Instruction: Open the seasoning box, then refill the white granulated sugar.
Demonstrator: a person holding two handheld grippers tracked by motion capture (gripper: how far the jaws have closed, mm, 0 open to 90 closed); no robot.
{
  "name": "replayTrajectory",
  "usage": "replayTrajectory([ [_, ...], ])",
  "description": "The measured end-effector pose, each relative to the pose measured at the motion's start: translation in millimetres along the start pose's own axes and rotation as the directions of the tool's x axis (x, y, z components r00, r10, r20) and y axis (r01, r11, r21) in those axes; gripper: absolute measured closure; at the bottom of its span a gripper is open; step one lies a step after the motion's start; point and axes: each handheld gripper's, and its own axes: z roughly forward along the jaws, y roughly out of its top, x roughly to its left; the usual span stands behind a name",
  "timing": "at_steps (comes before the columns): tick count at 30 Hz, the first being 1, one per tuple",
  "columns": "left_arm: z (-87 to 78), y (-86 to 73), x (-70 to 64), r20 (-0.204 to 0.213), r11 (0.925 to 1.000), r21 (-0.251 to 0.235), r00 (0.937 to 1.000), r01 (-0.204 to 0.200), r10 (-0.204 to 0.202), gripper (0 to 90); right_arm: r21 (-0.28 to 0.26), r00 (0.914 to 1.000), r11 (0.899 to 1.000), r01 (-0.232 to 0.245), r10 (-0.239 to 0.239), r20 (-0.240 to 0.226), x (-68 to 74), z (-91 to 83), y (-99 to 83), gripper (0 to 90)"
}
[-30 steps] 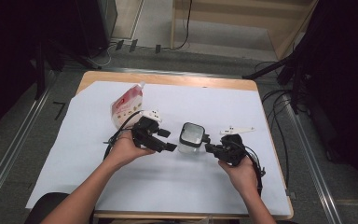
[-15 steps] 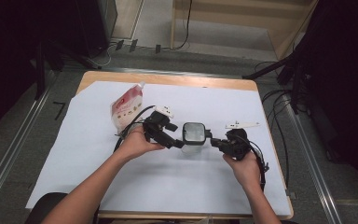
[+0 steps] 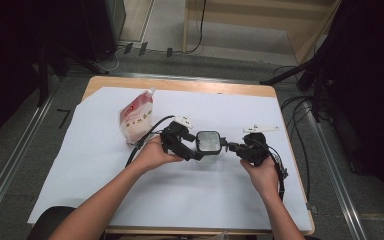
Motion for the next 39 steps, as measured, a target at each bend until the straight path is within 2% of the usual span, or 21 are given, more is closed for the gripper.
replayTrajectory([
  [2, 2.6, 0.4, 0.6, -0.005, 0.9999, -0.016, 1.0, -0.003, 0.003, 15.7, 0.004, 0.9999, 1.0, 0.005, -0.005, 0.009, 0.1, 1.5, 0.1, 90.0],
  [6, 9.1, 1.8, 0.5, -0.014, 0.9999, -0.013, 0.9999, -0.003, 0.003, 13.9, 0.019, 0.9998, 1.0, -0.008, 0.008, 0.018, -0.1, 3.7, 0.1, 90.0],
  [9, 12.7, 3.4, -0.1, -0.025, 0.9998, -0.004, 0.9995, -0.019, 0.019, 12.8, 0.014, 0.9996, 1.0, -0.009, 0.008, 0.027, 0.7, 4.3, -0.2, 90.0],
  [13, 11.8, 7.0, -8.3, -0.086, 0.9977, 0.016, 0.994, -0.066, 0.067, 13.8, 0.013, 0.9995, 1.0, -0.013, 0.012, 0.029, 0.8, 4.2, -0.5, 90.0],
  [16, 10.0, 8.2, -10.9, -0.102, 0.9975, 0.015, 0.9923, -0.069, 0.07, 14.5, 0.013, 0.9994, 1.0, -0.015, 0.014, 0.03, 1.1, 4.3, -0.3, 90.0],
  [18, 8.7, 8.8, -12.2, -0.102, 0.9979, 0.011, 0.9926, -0.064, 0.065, 14.8, 0.011, 0.9994, 1.0, -0.017, 0.016, 0.03, 1.1, 4.4, -0.5, 90.0],
  [19, 7.5, 9.4, -12.3, -0.105, 0.9968, 0.014, 0.9914, -0.078, 0.079, 15.0, 0.01, 0.9994, 1.0, -0.018, 0.017, 0.029, 1.2, 4.4, -0.6, 90.0],
  [24, 5.8, 10.4, -14.5, -0.119, 0.996, 0.016, 0.989, -0.087, 0.089, 15.3, 0.01, 0.9994, 1.0, -0.023, 0.023, 0.027, 1.6, 4.6, -0.7, 90.0],
  [26, 4.2, 11.3, -14.8, -0.109, 0.9971, -0.004, 0.9912, -0.075, 0.075, 15.4, 0.014, 0.9994, 1.0, -0.023, 0.022, 0.025, 1.7, 4.3, -0.5, 90.0],
  [28, 2.0, 13.2, -15.6, -0.114, 0.9969, -0.01, 0.9905, -0.078, 0.077, 15.5, 0.012, 0.9995, 1.0, -0.022, 0.022, 0.022, 1.8, 4.2, -0.4, 90.0],
  [30, 1.2, 14.6, -17.0, -0.119, 0.9955, -0.001, 0.9885, -0.094, 0.094, 15.5, 0.013, 0.9994, 1.0, -0.025, 0.025, 0.025, 2.7, 4.0, -0.1, 90.0],
  [36, -1.4, 18.2, -19.7, -0.123, 0.9947, 0.002, 0.9871, -0.103, 0.102, 15.4, 0.012, 0.9996, 1.0, -0.022, 0.022, 0.019, 3.4, 3.7, -0.4, 90.0],
  [39, -3.2, 20.7, -19.5, -0.117, 0.9961, 0.003, 0.9892, -0.088, 0.088, 15.0, 0.007, 0.9997, 1.0, -0.018, 0.018, 0.014, 3.7, 2.8, -0.8, 90.0],
])
